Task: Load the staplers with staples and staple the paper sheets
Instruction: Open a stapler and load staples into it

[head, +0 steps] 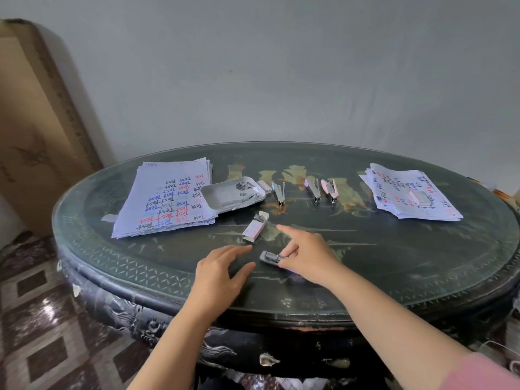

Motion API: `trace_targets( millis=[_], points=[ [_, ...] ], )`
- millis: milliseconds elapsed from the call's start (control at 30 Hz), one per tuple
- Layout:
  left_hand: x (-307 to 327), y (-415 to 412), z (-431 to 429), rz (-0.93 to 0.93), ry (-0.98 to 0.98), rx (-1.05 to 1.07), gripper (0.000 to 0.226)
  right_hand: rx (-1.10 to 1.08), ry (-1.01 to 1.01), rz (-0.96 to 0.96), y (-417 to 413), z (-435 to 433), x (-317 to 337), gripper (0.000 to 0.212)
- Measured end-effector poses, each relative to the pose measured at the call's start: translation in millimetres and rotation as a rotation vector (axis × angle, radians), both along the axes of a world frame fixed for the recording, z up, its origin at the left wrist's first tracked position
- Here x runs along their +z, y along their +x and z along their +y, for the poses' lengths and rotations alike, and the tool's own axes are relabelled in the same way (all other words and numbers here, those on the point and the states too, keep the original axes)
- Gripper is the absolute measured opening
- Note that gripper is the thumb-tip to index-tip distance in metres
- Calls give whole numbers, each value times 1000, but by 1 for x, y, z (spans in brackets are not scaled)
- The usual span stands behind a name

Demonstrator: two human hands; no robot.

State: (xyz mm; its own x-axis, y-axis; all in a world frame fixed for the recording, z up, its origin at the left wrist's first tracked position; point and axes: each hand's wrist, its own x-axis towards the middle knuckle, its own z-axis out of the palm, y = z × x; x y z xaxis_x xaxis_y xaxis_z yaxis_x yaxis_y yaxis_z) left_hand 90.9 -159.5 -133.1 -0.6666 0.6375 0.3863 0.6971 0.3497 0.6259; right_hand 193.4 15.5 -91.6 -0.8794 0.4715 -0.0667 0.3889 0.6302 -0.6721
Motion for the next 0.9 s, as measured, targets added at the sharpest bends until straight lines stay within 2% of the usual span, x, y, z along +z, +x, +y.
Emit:
trace_targets(
  millis=[67,100,233,300,433,533,667,900],
  points=[
    [-4,-2,0,32,-126,-33,52,138,2,19,10,1,-2,68],
    [-6,-1,1,62,-161,-50,49,184,5,36,15,1,-4,61],
    [-10,3,0,127,-125,-42,33,232,34,130,25,5,-14,40],
    [-12,2,0,146,-119,-47,31,272,118,129,28,9,-15,35],
    [-12,3,0,163,-123,-47,29,407,269,70,32,16,-15,39],
    [-12,5,-1,199,-149,-52,30,449,281,126,30,14,-22,41],
    [-13,4,-1,198,-156,-63,33,465,352,150,28,13,-24,33],
    [-14,2,1,184,-129,-69,34,591,713,103,30,13,-13,22]
  ],
)
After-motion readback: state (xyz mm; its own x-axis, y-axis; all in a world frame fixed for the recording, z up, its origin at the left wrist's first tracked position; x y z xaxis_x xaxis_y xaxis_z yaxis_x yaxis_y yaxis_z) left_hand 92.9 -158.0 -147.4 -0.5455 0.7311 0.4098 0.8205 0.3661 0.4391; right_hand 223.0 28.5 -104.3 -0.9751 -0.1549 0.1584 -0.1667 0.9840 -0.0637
